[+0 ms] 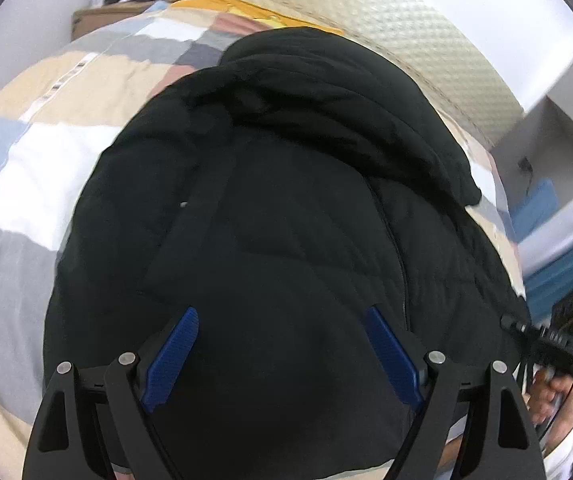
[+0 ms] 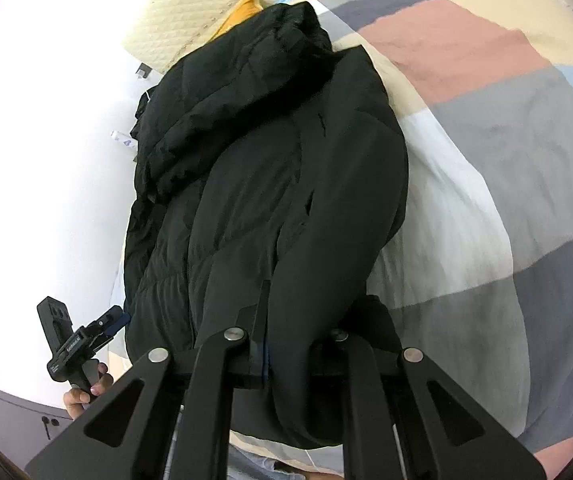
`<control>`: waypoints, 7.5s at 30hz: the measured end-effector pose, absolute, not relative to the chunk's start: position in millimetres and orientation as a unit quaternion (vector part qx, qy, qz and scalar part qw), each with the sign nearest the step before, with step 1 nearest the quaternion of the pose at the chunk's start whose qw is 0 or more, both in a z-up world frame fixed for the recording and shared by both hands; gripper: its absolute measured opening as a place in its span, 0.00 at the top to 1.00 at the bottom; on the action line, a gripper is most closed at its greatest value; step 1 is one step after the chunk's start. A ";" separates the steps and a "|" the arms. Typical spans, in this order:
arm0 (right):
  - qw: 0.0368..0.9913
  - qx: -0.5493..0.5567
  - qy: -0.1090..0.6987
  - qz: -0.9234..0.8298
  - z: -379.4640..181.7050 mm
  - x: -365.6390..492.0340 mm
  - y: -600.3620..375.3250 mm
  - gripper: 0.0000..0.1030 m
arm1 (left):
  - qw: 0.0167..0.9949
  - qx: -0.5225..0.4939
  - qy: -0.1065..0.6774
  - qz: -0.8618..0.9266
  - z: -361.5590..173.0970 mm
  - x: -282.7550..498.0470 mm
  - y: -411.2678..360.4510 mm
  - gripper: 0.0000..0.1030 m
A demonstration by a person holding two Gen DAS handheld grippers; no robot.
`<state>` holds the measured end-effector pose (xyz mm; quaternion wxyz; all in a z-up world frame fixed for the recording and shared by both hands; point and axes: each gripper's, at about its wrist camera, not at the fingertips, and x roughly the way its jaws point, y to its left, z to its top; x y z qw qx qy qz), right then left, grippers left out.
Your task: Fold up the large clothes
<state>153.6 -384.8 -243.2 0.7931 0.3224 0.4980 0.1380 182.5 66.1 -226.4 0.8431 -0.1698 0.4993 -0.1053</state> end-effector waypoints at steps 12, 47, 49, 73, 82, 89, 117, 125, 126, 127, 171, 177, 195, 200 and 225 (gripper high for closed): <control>0.768 0.357 0.517 0.125 -258.5 150.5 -399.6 0.88 | 0.843 -0.131 0.521 0.003 -234.1 181.1 78.2 0.17; 0.698 0.434 0.559 0.107 -298.9 152.9 -422.4 0.53 | 0.671 -0.395 0.622 -0.078 -293.9 196.4 202.0 0.08; 0.698 0.448 0.544 0.122 -294.6 151.5 -423.1 0.53 | 0.681 -0.399 0.602 -0.122 -280.3 197.3 195.7 0.08; 0.760 0.383 0.522 0.050 -278.5 143.5 -409.6 0.38 | 0.686 -0.353 0.618 -0.152 -299.2 216.2 168.2 0.37; 0.775 0.363 0.516 0.042 -278.7 146.4 -392.5 0.35 | 0.700 -0.344 0.604 -0.162 -294.9 215.4 163.1 0.58; 0.800 0.324 0.497 0.089 -259.0 145.4 -375.3 0.53 | 0.730 -0.301 0.595 -0.147 -283.4 210.4 152.0 0.72; 0.823 0.455 0.287 0.184 -115.5 48.3 -441.2 0.97 | 0.813 -0.373 0.417 -0.162 -95.1 110.3 225.1 0.94; 0.839 0.431 0.241 0.227 -65.7 -3.1 -433.4 0.97 | 0.812 -0.397 0.385 -0.185 -65.0 46.2 254.1 0.94; 0.839 0.433 0.232 0.235 -61.6 -12.1 -434.5 0.97 | 0.811 -0.399 0.384 -0.190 -62.2 38.3 256.8 0.94; 0.834 0.441 0.225 0.245 -59.3 -19.3 -435.6 0.97 | 0.811 -0.398 0.383 -0.192 -58.7 31.5 258.9 0.94; 0.779 0.466 0.420 -0.009 -139.5 250.6 -489.3 0.96 | 0.802 -0.300 0.513 -0.061 -107.9 308.7 182.4 0.91; 0.766 0.461 0.448 -0.027 -191.4 275.3 -494.7 0.96 | 0.806 -0.267 0.527 -0.042 -143.7 337.4 161.1 0.91; 0.746 0.492 0.448 0.031 -223.0 243.6 -500.2 0.73 | 0.715 -0.427 0.552 -0.036 -169.0 305.5 194.1 0.65; 0.779 0.454 0.433 -0.008 -176.4 215.6 -499.6 0.25 | 0.747 -0.445 0.494 -0.011 -115.1 262.3 233.9 0.30; 0.915 0.176 0.359 0.057 -177.7 209.4 -298.9 0.36 | 0.903 -0.007 0.424 -0.074 -132.5 252.1 -30.0 0.30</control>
